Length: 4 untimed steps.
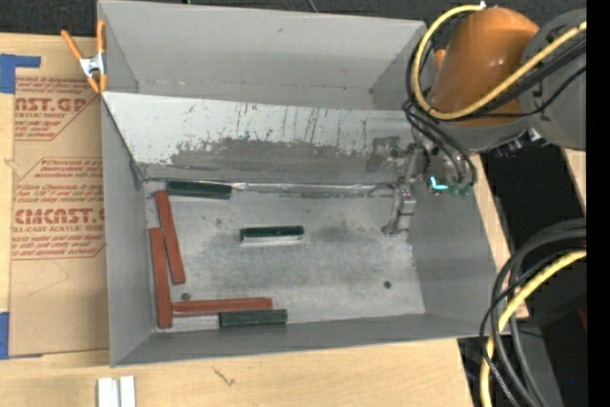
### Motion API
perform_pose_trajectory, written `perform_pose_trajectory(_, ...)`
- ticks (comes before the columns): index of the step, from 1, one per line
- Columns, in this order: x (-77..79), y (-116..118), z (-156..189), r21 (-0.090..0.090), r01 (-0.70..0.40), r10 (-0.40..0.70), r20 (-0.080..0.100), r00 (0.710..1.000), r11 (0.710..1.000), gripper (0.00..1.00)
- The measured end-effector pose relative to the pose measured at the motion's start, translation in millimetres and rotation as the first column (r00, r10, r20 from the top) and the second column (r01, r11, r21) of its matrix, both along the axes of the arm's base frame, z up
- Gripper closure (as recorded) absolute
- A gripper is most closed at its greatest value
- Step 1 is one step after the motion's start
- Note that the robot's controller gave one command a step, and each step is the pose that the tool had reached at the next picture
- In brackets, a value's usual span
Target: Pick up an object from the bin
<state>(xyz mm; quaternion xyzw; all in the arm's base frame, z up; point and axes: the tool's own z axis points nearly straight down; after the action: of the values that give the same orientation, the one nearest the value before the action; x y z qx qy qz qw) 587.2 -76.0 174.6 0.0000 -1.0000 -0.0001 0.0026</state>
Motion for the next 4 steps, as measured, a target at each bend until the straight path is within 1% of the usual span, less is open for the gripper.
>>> perform_pose_trajectory(1, 1.8, 0.1, 4.0, -0.001, 0.000, 0.000, 0.007, 1.000, 1.000, 0.00)
perform_pose_trajectory(2, 2.2, 39.4, -25.6, -0.003, -0.066, 0.066, 0.011, 0.998, 0.998, 0.00)
perform_pose_trajectory(3, -2.4, 73.8, -74.7, 0.002, -0.037, 0.037, 0.009, 0.999, 0.999, 0.00)
perform_pose_trajectory(4, -12.0, 99.7, -105.7, 0.000, -0.066, 0.066, 0.006, 0.998, 0.998, 0.00)
